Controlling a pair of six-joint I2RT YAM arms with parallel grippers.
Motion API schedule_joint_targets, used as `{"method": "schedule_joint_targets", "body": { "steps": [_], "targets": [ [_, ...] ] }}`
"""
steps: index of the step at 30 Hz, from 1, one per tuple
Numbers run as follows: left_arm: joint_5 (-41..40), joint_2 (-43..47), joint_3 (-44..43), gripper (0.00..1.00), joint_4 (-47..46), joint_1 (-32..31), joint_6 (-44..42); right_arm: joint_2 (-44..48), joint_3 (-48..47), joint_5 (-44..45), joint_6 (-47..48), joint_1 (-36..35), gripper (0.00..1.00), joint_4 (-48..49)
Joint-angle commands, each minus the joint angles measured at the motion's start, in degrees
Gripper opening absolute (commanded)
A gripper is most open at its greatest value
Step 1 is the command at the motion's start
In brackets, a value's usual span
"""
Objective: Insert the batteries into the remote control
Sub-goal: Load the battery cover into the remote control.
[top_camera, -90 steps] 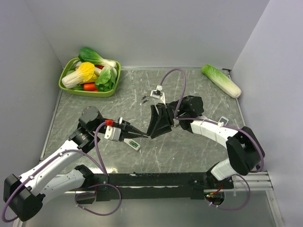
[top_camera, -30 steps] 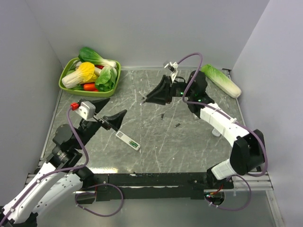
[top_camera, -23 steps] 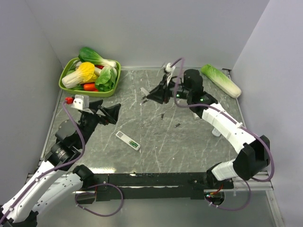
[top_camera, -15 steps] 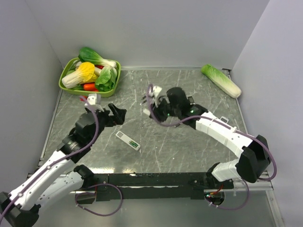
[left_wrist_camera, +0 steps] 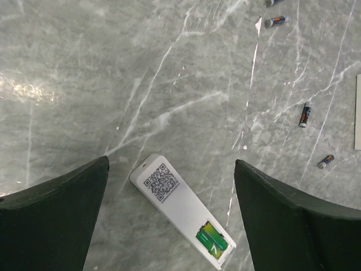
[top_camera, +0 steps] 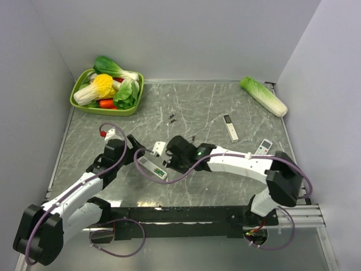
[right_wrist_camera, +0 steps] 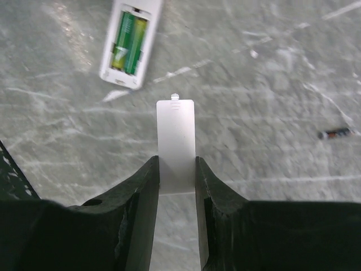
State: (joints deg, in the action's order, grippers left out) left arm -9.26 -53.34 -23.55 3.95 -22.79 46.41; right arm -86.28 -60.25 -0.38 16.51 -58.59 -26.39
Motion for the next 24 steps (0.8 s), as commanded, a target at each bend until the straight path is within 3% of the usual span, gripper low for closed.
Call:
{"method": "schedule_joint_targets", "body": {
  "steps": [1,9,14,19,24],
  "targets": [
    [1.96,-2.46,3.24,0.95,-12.72,0.29,3.16,-4.85,-4.87,5.13,-2.44,-4.34,0.00,0.11],
    [3.45,-12.04,1.14,0.94,-18.71,0.29,0.08,-9.69,-6.55,5.92,-9.21,-6.80,0.00,4.06],
    [10.74,-18.02,-0.44,0.88,-18.89,0.20,-0.01,-10.93,-6.81,6.18,-11.50,-7.15,0.00,4.68],
    [12.60,-16.89,1.57,0.74,-18.71,-1.73,2.18,-9.43,-4.09,4.78,-12.99,-7.07,0.00,7.05],
    [10.49,-12.76,3.16,0.66,-16.52,-4.28,4.03,-9.08,-2.07,4.87,-13.09,-7.07,0.00,7.93]
  ]
}}
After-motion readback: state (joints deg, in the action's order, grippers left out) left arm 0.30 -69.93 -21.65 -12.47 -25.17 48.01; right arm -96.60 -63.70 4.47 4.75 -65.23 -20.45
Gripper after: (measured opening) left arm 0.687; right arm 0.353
